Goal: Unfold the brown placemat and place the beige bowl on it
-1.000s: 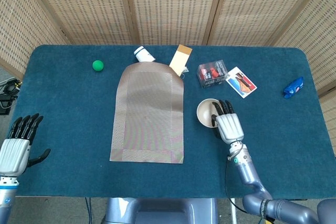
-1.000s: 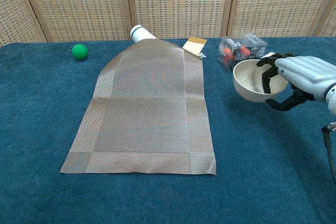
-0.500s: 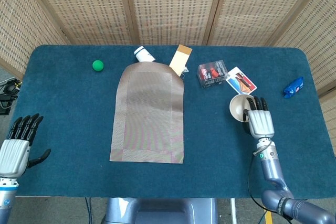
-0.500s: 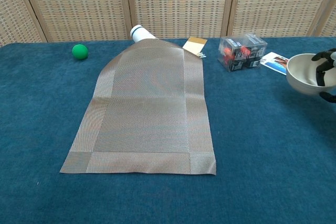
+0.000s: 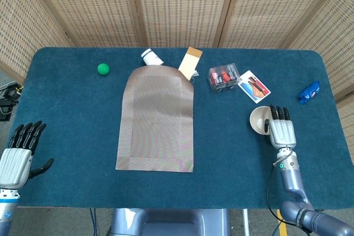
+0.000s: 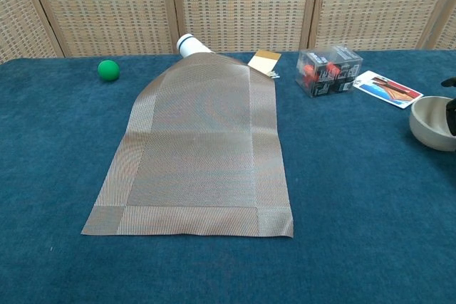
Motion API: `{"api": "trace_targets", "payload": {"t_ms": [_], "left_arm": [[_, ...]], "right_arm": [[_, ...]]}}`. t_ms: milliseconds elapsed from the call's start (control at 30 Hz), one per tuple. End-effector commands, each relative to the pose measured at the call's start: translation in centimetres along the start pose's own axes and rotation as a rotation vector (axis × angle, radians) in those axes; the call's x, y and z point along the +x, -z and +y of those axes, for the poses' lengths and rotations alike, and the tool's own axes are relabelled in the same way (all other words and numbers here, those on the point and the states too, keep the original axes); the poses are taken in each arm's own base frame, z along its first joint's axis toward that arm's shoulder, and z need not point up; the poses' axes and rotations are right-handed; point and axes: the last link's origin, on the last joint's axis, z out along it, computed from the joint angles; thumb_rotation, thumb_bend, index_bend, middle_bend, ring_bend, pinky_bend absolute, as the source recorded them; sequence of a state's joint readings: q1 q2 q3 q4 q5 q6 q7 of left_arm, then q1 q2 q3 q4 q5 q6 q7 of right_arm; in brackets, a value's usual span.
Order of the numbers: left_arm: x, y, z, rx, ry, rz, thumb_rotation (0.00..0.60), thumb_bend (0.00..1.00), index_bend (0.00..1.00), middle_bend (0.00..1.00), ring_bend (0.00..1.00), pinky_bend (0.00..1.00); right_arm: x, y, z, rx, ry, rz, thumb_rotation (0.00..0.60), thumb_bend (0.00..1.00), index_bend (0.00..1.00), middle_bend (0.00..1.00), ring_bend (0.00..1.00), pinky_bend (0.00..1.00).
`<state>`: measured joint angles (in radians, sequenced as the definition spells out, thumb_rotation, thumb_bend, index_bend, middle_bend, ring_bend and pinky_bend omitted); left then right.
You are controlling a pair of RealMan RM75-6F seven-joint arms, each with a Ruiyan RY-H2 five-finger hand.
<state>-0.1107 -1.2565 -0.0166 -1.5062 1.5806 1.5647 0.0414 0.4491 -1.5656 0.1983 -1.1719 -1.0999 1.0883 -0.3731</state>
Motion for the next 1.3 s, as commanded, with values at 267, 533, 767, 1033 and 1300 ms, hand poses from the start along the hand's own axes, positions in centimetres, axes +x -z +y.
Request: {"api": "trace_targets", "payload": {"t_ms": [267, 533, 767, 1033, 1300], "left_arm": [[0.5, 0.3, -0.4, 0.007, 0.005, 0.011, 0.6, 0.23, 0.0, 0.0, 0.0, 0.0], [0.8, 0.7, -0.5, 0.0, 0.019, 0.021, 0.6, 0.23, 0.0, 0.0, 0.0, 0.0], [1.2, 1.2, -0.7, -0.005, 0.035, 0.031, 0.6, 0.23, 0.0, 0.0, 0.0, 0.0], [1.2, 1.2, -1.2, -0.001, 0.051, 0.02, 0.6, 0.23, 0.0, 0.0, 0.0, 0.0], [1.0, 1.1, -1.3, 0.002, 0.037, 0.016, 0.6, 0.23, 0.0, 0.0, 0.0, 0.0]], "right_arm": [[1.4, 2.1, -0.1, 0.005, 0.013, 0.066, 0.6, 0.24, 0.22, 0.0, 0.0, 0.0], [3.7, 5.9, -3.8, 0.184, -0.105, 0.133, 0.6, 0.07, 0.2, 0.0, 0.0, 0.0], [5.0, 8.0, -9.9, 0.388, -0.18, 0.138, 0.6, 0.0, 0.17, 0.0, 0.0, 0.0], [5.5, 9.5, -16.1, 0.539, -0.244, 0.102, 0.6, 0.0, 0.17, 0.0, 0.0, 0.0], [4.1, 9.3, -18.7, 0.57, -0.273, 0.025, 0.6, 0.0, 0.11, 0.0, 0.0, 0.0]]}}
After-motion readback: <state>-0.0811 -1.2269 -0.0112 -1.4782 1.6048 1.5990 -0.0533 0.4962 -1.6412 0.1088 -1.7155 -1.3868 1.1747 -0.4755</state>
